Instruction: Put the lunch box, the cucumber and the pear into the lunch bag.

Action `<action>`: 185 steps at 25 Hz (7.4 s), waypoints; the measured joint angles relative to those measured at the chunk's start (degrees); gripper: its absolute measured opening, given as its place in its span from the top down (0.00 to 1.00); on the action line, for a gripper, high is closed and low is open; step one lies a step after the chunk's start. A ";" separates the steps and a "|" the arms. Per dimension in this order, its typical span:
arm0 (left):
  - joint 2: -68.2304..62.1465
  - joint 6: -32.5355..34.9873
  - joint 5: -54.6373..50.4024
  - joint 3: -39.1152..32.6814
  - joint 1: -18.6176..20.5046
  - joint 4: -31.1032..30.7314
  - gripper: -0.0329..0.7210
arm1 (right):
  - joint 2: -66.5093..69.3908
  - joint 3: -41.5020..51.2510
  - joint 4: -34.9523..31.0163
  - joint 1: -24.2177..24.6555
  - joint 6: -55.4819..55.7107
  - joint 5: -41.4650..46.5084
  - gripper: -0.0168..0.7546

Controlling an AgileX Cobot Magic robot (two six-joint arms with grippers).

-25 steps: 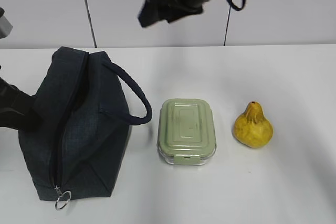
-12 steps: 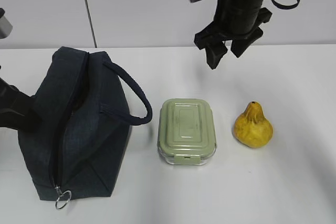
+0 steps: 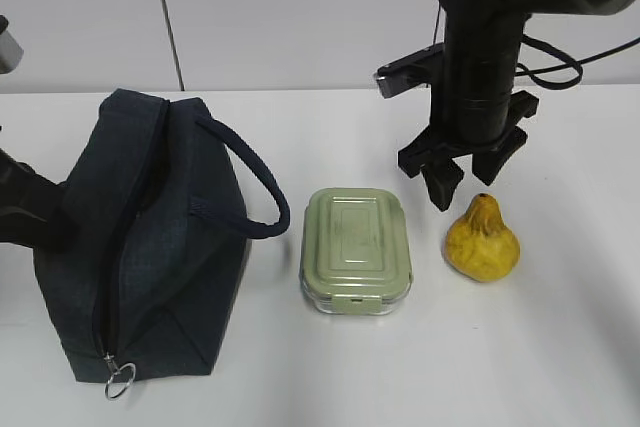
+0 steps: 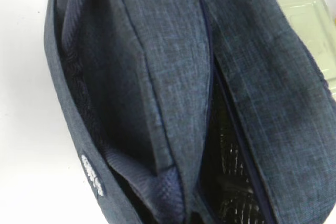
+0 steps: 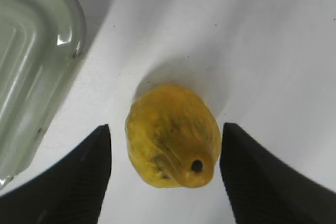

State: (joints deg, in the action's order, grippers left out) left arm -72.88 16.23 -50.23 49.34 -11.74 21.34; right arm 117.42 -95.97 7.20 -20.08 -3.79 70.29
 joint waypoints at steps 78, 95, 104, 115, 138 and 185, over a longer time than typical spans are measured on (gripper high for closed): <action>0.00 0.00 -0.39 0.00 0.00 -0.84 0.95 | -12.33 2.83 -44.61 -5.02 -31.04 -20.25 0.39; 0.00 0.00 -0.39 0.00 0.00 -1.24 0.95 | -7.42 36.26 -76.83 19.26 -49.89 -16.84 0.23; 0.00 0.00 -1.10 0.00 0.00 -1.24 0.95 | -1.63 36.26 -86.89 19.26 -57.24 -15.15 0.20; 0.00 0.00 -1.30 0.00 0.00 -1.24 0.95 | 2.74 34.96 -88.29 19.26 -59.48 -13.80 0.21; 0.00 0.00 -1.48 0.00 0.00 -1.24 0.95 | 3.42 34.75 -89.54 17.78 -61.08 -14.26 0.49; 0.07 0.00 -1.18 0.00 0.00 -1.94 0.95 | -9.57 3.14 -49.81 -14.64 -23.07 -32.17 0.49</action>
State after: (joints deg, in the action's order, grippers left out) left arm -72.81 16.23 -51.41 49.34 -11.74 19.40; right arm 107.85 -92.83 -42.61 -34.73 -26.86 38.12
